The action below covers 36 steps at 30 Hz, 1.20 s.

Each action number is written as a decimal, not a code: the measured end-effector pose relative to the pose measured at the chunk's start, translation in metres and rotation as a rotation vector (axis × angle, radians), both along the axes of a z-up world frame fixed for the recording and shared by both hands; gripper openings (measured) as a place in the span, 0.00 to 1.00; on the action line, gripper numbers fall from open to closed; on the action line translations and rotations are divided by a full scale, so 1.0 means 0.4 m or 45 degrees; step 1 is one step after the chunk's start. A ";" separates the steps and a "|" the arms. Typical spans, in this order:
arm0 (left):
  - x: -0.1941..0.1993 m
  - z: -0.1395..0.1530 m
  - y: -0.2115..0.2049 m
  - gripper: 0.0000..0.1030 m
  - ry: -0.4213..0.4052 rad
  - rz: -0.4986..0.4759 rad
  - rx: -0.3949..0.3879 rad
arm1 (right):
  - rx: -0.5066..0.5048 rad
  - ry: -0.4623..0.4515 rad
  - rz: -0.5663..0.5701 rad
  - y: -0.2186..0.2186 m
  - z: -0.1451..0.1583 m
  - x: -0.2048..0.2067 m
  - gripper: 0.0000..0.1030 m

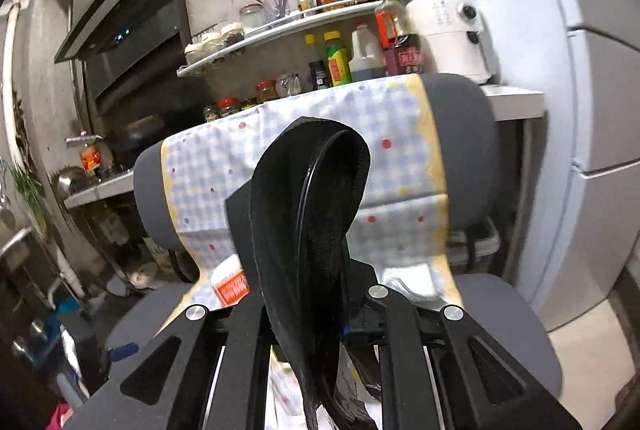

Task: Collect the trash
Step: 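Grasp the white tissue with the left gripper while the right gripper holds the black cloth, then open the right gripper over the pink-lined bin while the left gripper carries the tissue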

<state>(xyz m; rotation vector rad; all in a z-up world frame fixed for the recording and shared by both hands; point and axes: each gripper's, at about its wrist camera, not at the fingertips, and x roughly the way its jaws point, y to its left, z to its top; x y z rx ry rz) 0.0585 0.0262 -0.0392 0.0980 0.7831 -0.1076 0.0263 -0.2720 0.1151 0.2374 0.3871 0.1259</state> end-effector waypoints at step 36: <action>-0.233 0.085 -0.420 0.02 -0.266 -0.713 -0.272 | 0.057 0.292 -0.567 -0.311 -0.204 -0.502 0.14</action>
